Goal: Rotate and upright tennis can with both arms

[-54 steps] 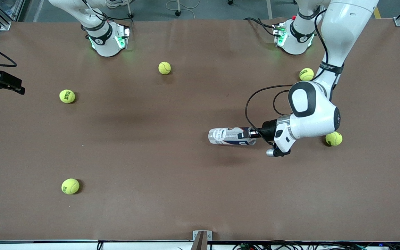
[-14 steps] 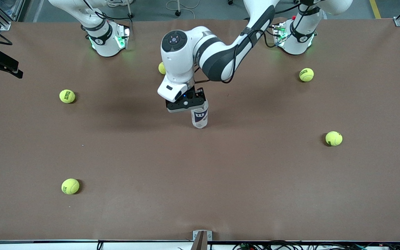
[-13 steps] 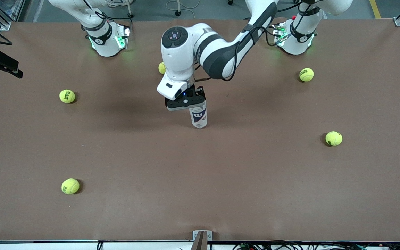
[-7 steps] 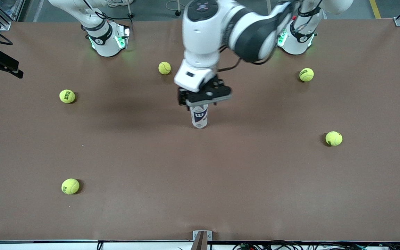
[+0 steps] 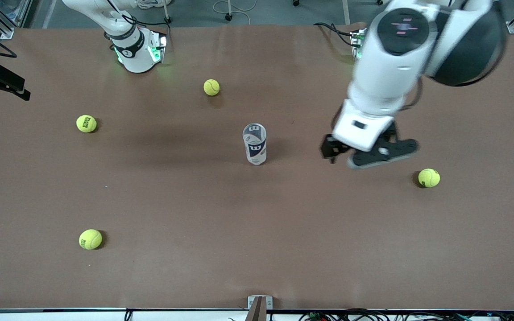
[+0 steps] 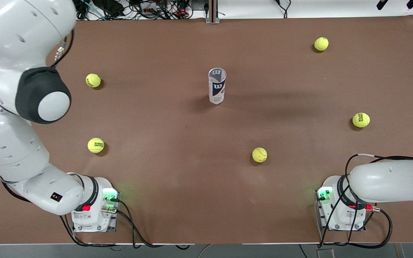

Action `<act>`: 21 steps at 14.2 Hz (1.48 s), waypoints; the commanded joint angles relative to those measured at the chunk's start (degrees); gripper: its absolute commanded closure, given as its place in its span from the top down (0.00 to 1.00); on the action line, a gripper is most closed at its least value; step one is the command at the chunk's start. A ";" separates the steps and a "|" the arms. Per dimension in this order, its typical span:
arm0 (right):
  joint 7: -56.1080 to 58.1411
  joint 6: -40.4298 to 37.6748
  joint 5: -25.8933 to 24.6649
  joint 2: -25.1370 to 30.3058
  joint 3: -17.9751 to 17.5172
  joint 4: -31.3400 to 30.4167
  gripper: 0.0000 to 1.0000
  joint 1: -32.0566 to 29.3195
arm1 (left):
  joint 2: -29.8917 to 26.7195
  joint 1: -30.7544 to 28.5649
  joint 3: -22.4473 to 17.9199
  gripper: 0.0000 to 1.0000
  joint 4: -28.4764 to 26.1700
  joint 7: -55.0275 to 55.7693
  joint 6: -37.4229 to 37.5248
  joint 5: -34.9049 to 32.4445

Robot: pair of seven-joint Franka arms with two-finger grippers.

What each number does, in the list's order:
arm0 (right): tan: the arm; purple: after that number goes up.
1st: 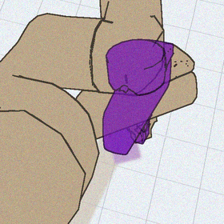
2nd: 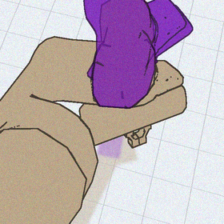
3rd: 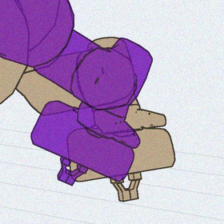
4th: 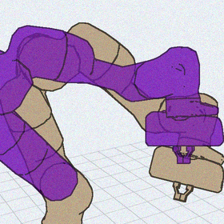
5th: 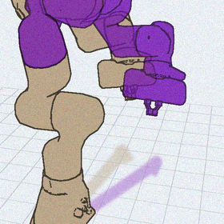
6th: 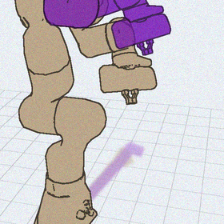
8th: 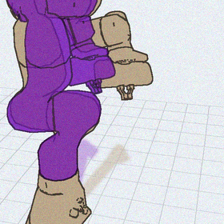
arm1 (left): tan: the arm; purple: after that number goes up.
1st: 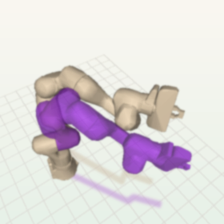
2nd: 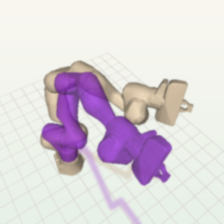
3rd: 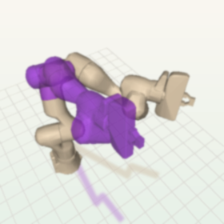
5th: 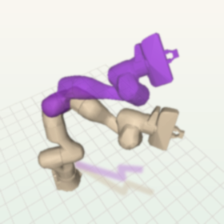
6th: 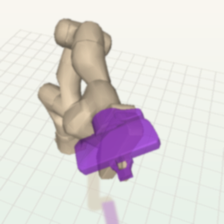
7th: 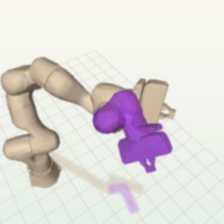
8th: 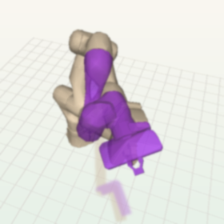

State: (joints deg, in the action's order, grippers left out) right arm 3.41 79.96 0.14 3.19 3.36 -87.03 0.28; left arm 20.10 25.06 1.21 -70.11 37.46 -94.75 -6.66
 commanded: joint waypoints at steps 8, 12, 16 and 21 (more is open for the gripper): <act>-0.51 0.29 -0.06 1.73 0.07 -1.74 1.00 0.34 | -13.24 -20.30 0.73 1.00 -4.33 -27.86 11.96 4.99; -0.51 0.29 -0.06 1.73 0.07 -1.74 1.00 0.34 | -15.62 -26.63 0.73 1.00 -4.24 -36.57 13.18 8.68; -0.51 0.29 -0.06 1.73 0.15 -1.82 1.00 0.34 | -15.62 -26.30 0.73 1.00 -3.89 -39.84 13.98 7.81; -0.51 0.28 -0.06 1.73 0.15 -1.74 1.00 0.25 | -15.18 -25.94 1.96 1.00 -3.80 -36.94 16.09 7.45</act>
State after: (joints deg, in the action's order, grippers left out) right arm 3.41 79.96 0.15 3.19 3.37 -87.04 0.29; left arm 5.53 -0.97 2.84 -73.73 0.06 -79.35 1.16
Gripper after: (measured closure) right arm 0.000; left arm 0.000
